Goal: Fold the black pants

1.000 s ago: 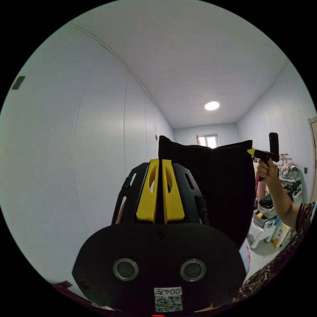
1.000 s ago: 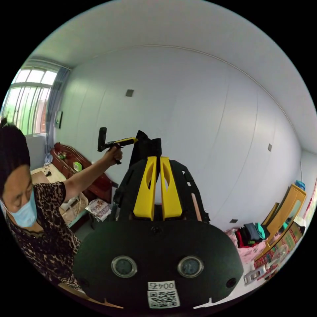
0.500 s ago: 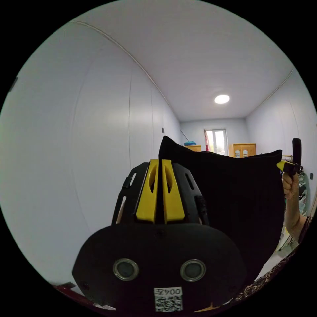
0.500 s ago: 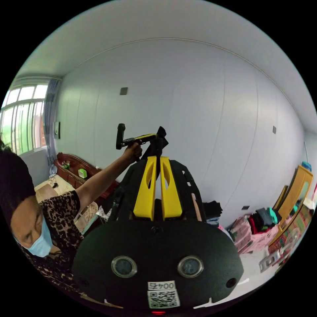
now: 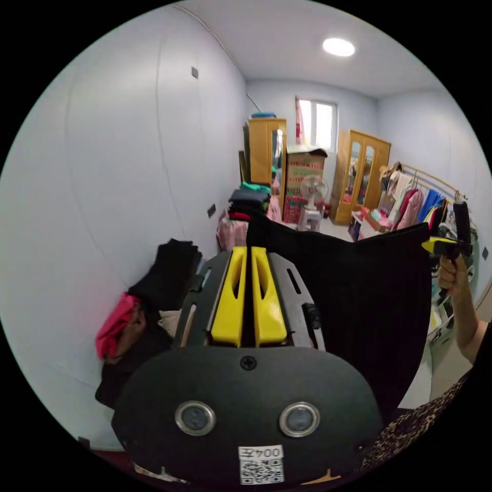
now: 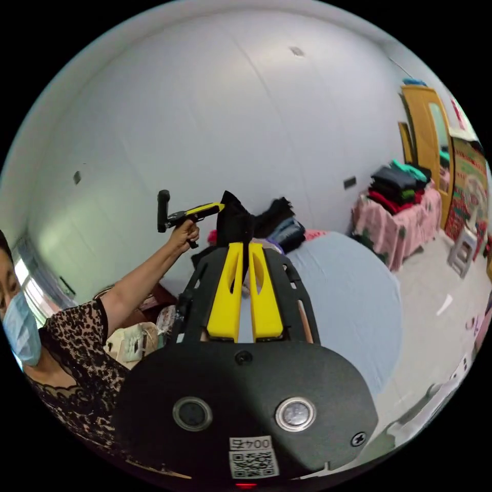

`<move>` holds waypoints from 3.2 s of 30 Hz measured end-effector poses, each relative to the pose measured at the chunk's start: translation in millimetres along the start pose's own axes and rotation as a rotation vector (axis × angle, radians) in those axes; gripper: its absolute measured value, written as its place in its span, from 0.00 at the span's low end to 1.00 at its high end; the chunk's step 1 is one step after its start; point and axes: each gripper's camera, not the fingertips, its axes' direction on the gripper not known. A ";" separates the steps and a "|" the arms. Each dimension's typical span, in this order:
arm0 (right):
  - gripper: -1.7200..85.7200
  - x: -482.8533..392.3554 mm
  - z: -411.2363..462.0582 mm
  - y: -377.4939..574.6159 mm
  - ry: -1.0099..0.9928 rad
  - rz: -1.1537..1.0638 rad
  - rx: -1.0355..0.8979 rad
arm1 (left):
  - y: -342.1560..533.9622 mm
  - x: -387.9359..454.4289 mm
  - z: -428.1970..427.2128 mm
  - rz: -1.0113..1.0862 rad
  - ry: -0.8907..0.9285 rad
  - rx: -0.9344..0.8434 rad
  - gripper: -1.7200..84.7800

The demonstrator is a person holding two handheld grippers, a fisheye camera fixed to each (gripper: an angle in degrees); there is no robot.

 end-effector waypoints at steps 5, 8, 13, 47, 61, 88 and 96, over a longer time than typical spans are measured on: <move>0.03 170.5 39.9 10.0 0.076 0.192 -0.083 | -13.7 61.9 214.6 0.031 0.036 -0.192 0.04; 0.03 255.1 61.3 16.1 0.080 0.301 -0.125 | -20.4 92.1 323.0 0.039 0.055 -0.283 0.04; 0.03 345.8 76.3 10.8 0.082 0.404 -0.141 | -41.8 132.6 448.0 0.099 0.050 -0.344 0.04; 0.13 475.0 206.4 15.3 0.224 0.307 -0.358 | 45.9 103.9 871.7 -0.216 0.170 -0.530 0.07; 0.14 466.8 265.5 78.7 0.146 0.266 -0.440 | 92.2 79.7 873.1 -0.187 0.032 -0.552 0.07; 0.14 268.0 484.8 274.9 -0.011 0.108 -0.657 | 721.5 -38.0 210.2 -0.352 0.263 -0.648 0.11; 0.13 209.7 567.0 344.1 0.092 -0.012 -0.721 | 787.0 -56.8 180.8 -0.270 0.306 -0.620 0.11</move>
